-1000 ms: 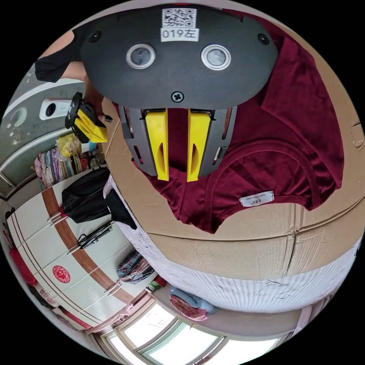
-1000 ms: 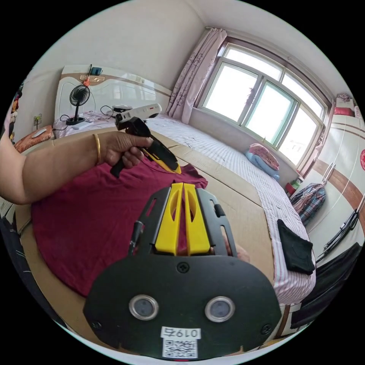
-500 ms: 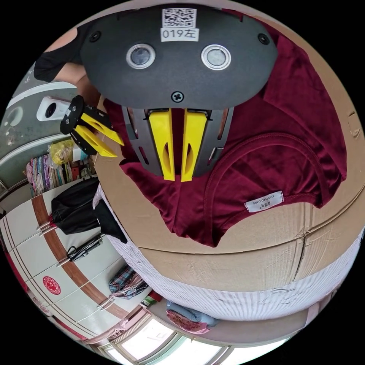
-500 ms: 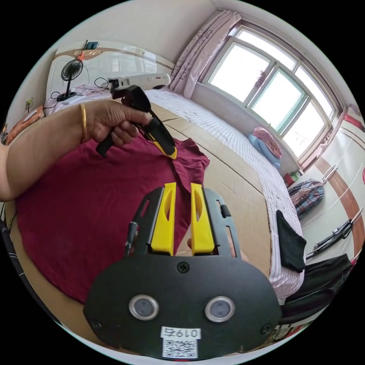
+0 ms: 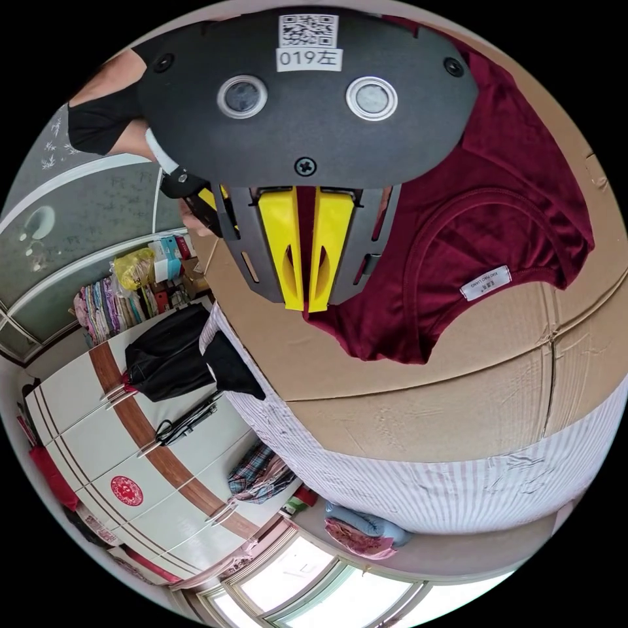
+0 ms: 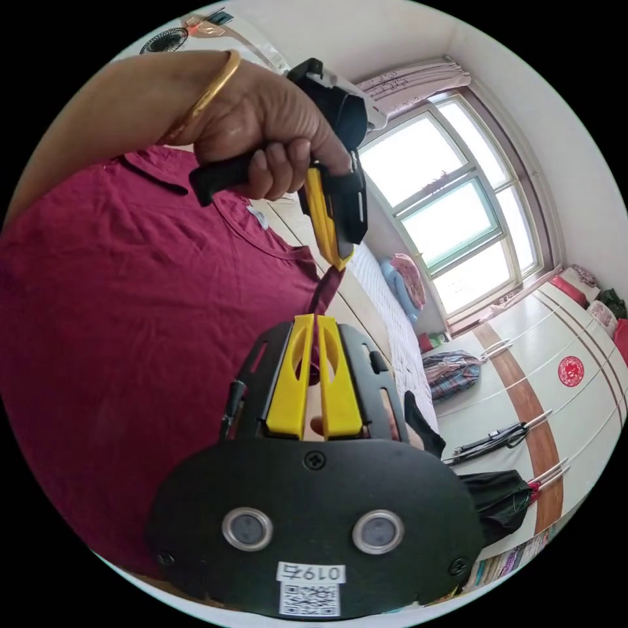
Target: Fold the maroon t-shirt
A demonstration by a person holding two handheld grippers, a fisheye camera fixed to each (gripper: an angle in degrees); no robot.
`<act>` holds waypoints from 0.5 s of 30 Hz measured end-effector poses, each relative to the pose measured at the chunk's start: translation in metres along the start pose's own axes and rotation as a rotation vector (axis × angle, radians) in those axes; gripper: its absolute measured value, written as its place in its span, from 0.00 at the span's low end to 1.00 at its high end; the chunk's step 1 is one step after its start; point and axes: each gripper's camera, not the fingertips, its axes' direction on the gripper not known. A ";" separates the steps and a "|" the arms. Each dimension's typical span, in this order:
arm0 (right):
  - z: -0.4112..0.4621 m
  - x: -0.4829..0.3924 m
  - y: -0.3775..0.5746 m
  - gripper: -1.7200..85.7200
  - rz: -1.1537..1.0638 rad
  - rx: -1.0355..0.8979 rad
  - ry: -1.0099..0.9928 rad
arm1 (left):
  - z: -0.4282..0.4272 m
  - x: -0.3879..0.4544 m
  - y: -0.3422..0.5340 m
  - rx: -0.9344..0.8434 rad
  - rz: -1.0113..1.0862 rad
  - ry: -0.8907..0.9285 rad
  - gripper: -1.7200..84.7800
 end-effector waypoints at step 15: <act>0.234 0.080 0.026 0.05 0.171 -0.208 -0.032 | -0.017 -0.023 -0.023 0.023 -0.025 0.074 0.04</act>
